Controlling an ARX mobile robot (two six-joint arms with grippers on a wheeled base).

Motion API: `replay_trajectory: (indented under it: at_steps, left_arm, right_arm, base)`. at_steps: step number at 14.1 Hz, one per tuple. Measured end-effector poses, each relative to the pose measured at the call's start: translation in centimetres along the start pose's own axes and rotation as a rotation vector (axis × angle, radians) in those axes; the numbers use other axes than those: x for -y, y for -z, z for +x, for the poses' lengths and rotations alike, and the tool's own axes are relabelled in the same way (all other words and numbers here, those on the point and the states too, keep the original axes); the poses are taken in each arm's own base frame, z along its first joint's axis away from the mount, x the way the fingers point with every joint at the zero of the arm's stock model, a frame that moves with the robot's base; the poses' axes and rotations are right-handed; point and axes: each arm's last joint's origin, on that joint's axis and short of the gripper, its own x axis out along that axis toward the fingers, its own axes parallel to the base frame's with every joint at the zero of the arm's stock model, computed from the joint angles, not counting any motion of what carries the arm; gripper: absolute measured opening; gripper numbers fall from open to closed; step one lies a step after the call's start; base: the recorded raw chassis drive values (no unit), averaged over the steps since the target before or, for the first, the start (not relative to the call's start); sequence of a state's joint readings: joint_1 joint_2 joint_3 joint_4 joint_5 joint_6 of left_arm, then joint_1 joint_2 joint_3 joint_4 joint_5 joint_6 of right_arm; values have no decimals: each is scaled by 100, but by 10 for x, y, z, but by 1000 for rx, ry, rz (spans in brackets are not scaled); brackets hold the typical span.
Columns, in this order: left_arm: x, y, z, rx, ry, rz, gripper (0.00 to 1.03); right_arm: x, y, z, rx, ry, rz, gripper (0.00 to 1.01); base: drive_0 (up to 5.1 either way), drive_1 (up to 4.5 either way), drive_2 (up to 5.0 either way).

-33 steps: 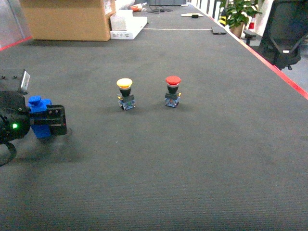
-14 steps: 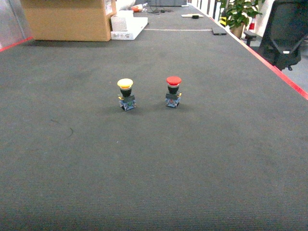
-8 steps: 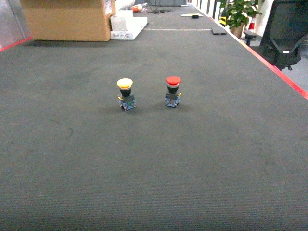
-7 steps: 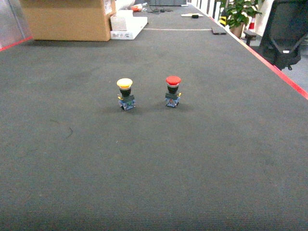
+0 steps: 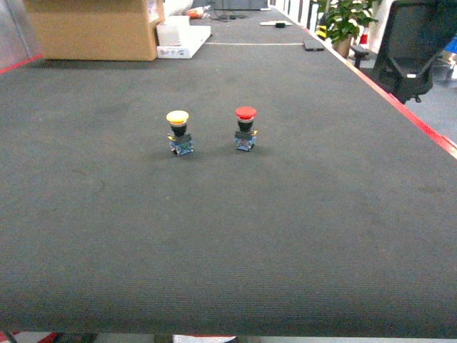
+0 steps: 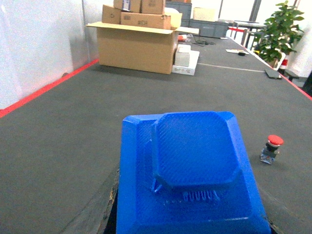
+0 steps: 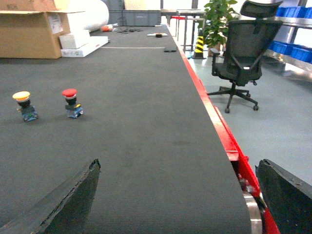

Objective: Pick blue part to blue bin on bottom shelf

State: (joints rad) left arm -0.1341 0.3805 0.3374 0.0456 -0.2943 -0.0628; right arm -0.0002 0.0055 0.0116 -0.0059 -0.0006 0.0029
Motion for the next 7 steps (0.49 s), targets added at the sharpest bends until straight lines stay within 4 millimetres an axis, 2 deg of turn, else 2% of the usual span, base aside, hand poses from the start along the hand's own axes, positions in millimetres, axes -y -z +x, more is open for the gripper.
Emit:
replay_trajectory:
  at_steps: [7]
  left_arm:
    - [0,0,1,-4,3,1,44]
  right_arm:
    - [0,0,0,0,1,0,98]
  base:
    - [-160,-160,-160]
